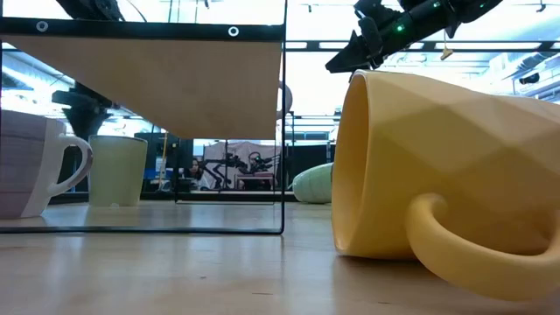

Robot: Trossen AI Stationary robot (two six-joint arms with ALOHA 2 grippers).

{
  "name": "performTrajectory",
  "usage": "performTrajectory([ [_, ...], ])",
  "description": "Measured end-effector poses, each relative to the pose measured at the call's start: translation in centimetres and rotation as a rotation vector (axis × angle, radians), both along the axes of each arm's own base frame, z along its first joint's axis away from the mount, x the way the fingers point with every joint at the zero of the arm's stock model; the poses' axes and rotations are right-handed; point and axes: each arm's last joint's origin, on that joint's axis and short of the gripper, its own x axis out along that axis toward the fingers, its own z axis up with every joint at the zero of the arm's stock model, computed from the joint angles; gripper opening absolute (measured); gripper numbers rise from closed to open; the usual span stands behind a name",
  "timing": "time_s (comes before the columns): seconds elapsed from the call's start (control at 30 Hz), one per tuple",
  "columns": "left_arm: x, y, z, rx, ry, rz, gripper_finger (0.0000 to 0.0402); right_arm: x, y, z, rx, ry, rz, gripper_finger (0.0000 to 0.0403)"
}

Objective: Place coffee mugs
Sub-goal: Put the light green mug on the shelf

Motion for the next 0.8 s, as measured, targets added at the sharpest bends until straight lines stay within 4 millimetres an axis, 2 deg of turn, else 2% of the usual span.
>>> performTrajectory([
  [0.13,0.24,0.29,0.59,0.028,-0.002,-0.045,0.0142,0.0,0.0,0.0,0.0,0.0,0.0,0.0218],
  [0.53,0.47,0.06,0.49,-0.077,-0.02,-0.296,0.0142,0.0,0.0,0.0,0.0,0.0,0.0,0.0218],
  [0.8,0.6,0.08,0.26,-0.119,-0.031,-0.344,0.0142,0.0,0.0,0.0,0.0,0.0,0.0,0.0218],
])
